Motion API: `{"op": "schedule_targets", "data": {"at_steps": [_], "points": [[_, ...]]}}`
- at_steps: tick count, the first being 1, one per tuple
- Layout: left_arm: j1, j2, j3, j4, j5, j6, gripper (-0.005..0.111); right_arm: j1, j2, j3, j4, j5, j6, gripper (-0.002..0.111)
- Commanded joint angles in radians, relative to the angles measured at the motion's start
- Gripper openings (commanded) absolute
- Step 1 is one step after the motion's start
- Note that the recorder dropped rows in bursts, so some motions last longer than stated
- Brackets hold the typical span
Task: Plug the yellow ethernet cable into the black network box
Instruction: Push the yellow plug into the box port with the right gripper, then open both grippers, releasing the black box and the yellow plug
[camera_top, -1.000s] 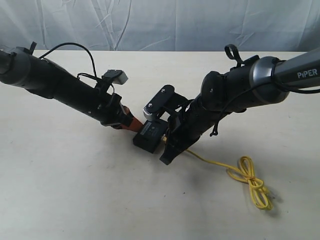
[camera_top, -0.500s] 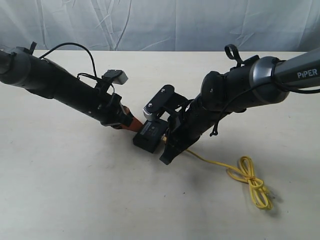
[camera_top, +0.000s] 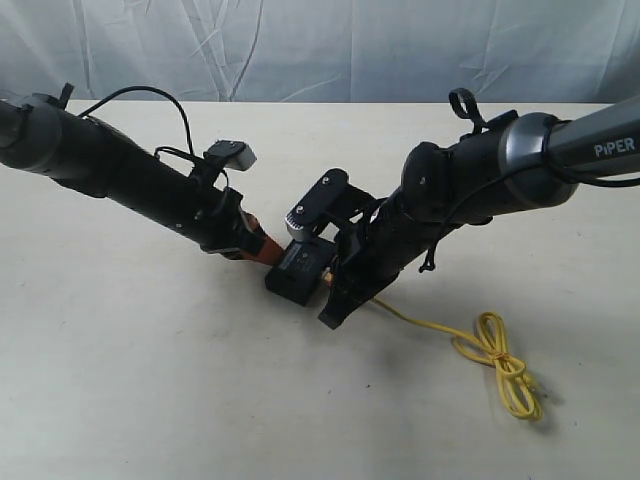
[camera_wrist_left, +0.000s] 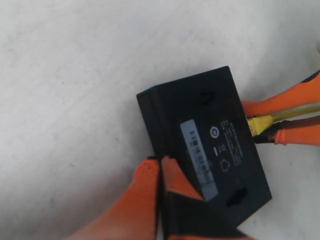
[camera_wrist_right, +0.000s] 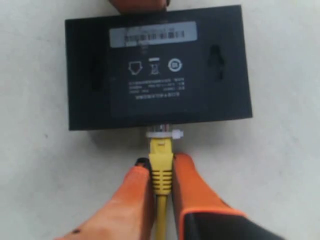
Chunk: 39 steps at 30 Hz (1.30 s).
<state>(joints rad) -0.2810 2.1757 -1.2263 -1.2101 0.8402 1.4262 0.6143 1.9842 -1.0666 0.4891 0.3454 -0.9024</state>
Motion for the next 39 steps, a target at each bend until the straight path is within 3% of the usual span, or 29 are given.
{"op": "schedule_targets", "data": {"at_steps": [1, 23, 27, 29, 34, 39], "points": [[0.010, -0.022, -0.001, 0.011, 0.038, -0.004, 0.000, 0.004, -0.005, -0.006, -0.011, -0.019, 0.003, -0.001], [0.021, -0.014, -0.001, 0.014, 0.025, -0.014, 0.000, 0.004, -0.002, -0.006, 0.007, -0.037, 0.005, -0.001], [0.021, -0.014, -0.001, 0.008, 0.016, -0.029, 0.004, 0.004, -0.002, -0.006, 0.005, -0.035, 0.005, 0.028], [0.021, -0.014, -0.001, 0.008, 0.010, -0.036, 0.017, 0.004, -0.002, -0.006, 0.005, -0.035, 0.005, 0.045], [0.021, -0.014, -0.001, 0.008, 0.012, -0.036, 0.034, 0.004, -0.002, -0.006, 0.005, -0.037, 0.005, 0.052], [0.021, -0.028, -0.001, 0.015, 0.013, -0.037, 0.041, 0.004, -0.004, -0.006, 0.005, -0.037, 0.007, 0.052]]}}
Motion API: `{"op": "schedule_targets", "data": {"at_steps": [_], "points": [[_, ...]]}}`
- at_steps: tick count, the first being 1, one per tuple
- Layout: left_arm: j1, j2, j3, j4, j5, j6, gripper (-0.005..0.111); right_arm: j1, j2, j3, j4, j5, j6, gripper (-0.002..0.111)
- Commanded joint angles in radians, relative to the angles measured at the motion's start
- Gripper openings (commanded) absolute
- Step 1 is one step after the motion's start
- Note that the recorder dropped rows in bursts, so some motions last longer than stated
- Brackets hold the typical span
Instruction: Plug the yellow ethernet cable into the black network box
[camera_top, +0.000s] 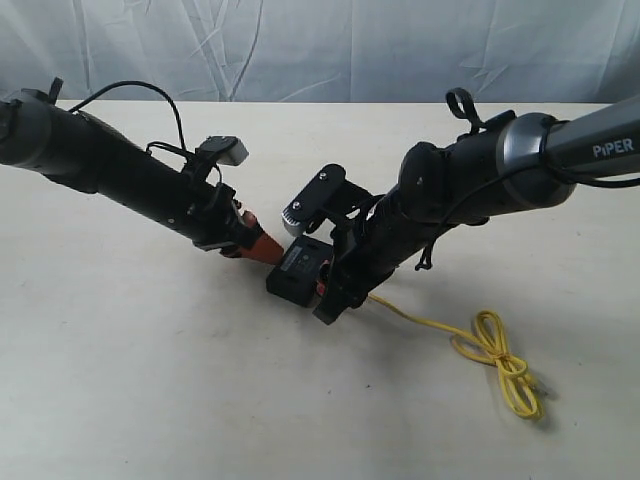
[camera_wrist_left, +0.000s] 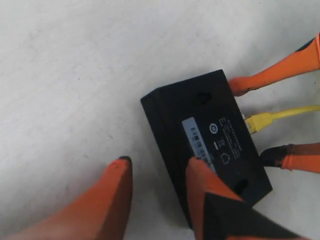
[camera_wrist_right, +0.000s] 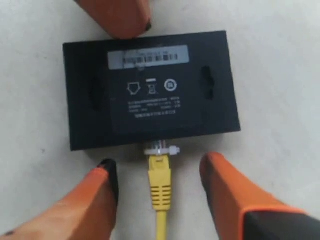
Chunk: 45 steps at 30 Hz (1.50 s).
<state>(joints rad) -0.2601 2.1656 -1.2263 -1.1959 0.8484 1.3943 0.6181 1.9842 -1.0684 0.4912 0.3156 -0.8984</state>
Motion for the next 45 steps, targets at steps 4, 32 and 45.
{"op": "schedule_targets", "data": {"at_steps": [4, 32, 45], "points": [[0.003, -0.030, -0.001, 0.025, 0.005, -0.008, 0.043, -0.002, -0.016, -0.004, 0.003, 0.007, 0.003, 0.052], [0.139, -0.117, -0.001, -0.060, 0.238, -0.023, 0.000, -0.094, -0.108, -0.004, -0.019, 0.127, 0.061, 0.000], [0.139, -0.195, 0.041, 0.034, -0.026, -0.184, 0.000, -0.094, -0.115, -0.004, 0.045, 0.120, 0.073, 0.000]]}}
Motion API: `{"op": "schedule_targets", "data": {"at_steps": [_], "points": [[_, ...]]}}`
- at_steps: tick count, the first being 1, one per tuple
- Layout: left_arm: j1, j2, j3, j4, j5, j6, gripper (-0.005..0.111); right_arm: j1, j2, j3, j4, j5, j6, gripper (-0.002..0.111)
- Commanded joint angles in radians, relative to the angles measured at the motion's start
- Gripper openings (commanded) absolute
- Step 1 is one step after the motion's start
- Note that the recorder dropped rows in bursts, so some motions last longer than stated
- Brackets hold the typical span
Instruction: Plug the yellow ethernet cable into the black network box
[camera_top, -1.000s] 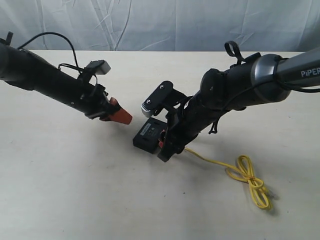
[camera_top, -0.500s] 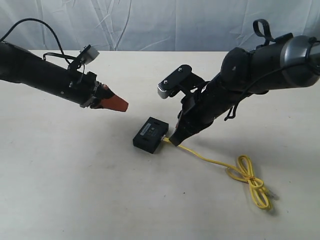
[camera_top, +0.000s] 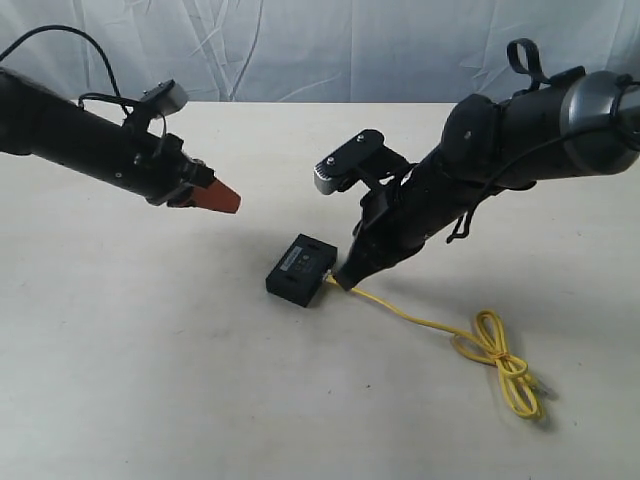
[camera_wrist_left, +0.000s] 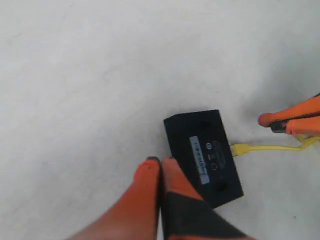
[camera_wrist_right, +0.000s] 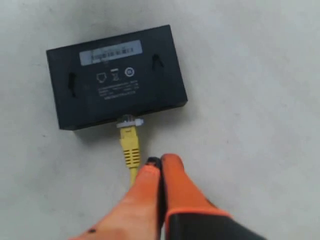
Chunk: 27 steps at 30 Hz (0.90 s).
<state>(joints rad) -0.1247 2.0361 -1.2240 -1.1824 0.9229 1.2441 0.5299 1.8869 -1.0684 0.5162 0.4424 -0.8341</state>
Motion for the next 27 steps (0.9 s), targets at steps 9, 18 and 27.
{"op": "schedule_targets", "data": {"at_steps": [9, 18, 27], "points": [[0.004, -0.324, 0.220, 0.002, -0.528, -0.034, 0.000, -0.093, -0.129, 0.017, 0.008, 0.063, 0.135, 0.000], [0.000, -0.541, 0.344, -0.035, -0.785, -0.030, 0.000, -0.181, -0.260, 0.039, 0.007, 0.153, 0.243, 0.000], [-0.130, -0.666, 0.373, -0.035, -0.861, -0.030, 0.000, -0.181, -0.527, 0.165, -0.168, 0.152, 0.519, 0.000]]}}
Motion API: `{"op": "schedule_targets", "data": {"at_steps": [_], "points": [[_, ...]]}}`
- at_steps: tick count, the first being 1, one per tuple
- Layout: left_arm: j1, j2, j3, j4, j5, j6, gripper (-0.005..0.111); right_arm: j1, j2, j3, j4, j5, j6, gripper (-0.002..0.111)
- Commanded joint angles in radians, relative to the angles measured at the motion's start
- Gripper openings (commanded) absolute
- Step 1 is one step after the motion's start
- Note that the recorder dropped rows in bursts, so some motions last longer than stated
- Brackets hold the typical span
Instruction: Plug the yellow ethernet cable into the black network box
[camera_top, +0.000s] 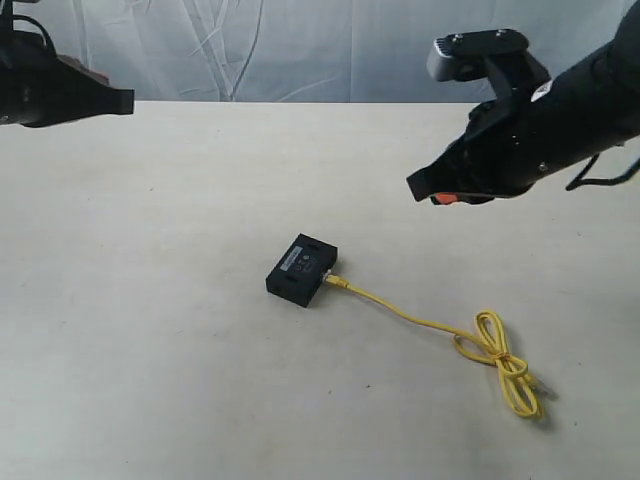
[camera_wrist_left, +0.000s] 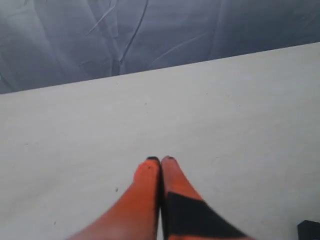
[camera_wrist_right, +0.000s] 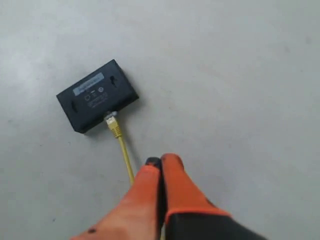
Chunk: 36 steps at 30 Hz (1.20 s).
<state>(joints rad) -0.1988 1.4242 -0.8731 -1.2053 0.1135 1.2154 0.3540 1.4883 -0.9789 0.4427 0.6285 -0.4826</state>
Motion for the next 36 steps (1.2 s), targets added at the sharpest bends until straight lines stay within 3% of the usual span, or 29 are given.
{"op": "schedule_targets", "data": {"at_steps": [1, 7, 13, 30, 36], "points": [[-0.062, -0.068, 0.032, -0.012, -0.068, -0.001, 0.000, -0.005, -0.159, 0.089, -0.109, -0.034, 0.187, 0.000], [-0.066, -0.294, 0.171, -0.045, -0.079, -0.005, 0.000, -0.005, -0.497, 0.247, -0.334, -0.042, 0.431, 0.000], [-0.066, -0.523, 0.337, -0.061, -0.072, -0.013, 0.000, -0.005, -0.751, 0.367, -0.374, -0.044, 0.441, 0.000], [-0.066, -0.552, 0.356, -0.058, -0.040, -0.004, 0.000, -0.005, -0.825, 0.366, -0.274, 0.013, 0.441, 0.000], [-0.066, -0.552, 0.356, -0.056, -0.046, -0.004, 0.000, -0.124, -0.943, 0.366, -0.225, 0.012, 0.441, 0.000]]}}
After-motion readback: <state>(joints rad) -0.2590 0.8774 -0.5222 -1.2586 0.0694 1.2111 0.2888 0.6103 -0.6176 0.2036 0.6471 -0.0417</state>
